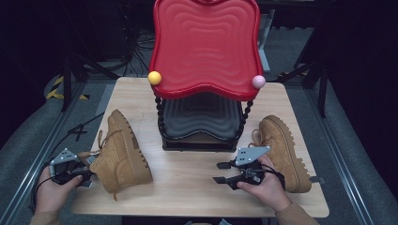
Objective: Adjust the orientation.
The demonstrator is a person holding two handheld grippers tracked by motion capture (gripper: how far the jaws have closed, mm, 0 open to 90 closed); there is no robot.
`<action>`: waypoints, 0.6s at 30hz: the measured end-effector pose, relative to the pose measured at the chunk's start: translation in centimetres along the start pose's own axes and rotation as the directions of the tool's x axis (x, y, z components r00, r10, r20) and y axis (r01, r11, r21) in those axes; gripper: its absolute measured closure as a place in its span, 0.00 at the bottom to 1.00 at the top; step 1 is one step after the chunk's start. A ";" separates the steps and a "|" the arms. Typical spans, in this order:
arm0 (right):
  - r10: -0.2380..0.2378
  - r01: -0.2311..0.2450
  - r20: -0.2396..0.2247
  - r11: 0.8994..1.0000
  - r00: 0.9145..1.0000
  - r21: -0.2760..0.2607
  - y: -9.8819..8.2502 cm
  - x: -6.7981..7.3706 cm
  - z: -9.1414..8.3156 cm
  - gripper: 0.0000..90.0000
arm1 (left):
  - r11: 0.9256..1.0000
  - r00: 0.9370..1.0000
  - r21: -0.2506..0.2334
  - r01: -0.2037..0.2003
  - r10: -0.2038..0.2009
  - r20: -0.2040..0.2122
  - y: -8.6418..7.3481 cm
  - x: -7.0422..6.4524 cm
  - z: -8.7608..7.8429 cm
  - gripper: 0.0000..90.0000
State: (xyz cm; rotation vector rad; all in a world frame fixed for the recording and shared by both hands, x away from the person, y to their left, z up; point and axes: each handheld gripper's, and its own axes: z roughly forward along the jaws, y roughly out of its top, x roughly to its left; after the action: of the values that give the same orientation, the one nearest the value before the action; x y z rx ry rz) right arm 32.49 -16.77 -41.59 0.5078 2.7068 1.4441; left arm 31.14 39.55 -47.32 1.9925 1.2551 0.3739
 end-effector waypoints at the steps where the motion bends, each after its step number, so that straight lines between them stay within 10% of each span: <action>1: 0.000 0.000 0.000 1.000 1.000 0.000 0.0 0.0 0.0 0.55 | 1.000 1.000 -0.003 0.002 -0.002 0.006 0.0 0.0 0.0 0.56; 18: 0.007 -0.007 -0.004 1.000 1.000 0.001 -0.1 -0.1 0.1 0.54 | 0.998 0.998 -0.044 0.033 -0.031 0.050 1.3 -1.0 -1.8 0.90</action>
State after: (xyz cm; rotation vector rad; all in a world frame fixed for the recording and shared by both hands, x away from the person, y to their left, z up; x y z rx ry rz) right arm 32.55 -16.77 -41.76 0.5148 2.7116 1.4476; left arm 30.43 39.20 -45.03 1.9305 1.2362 0.3327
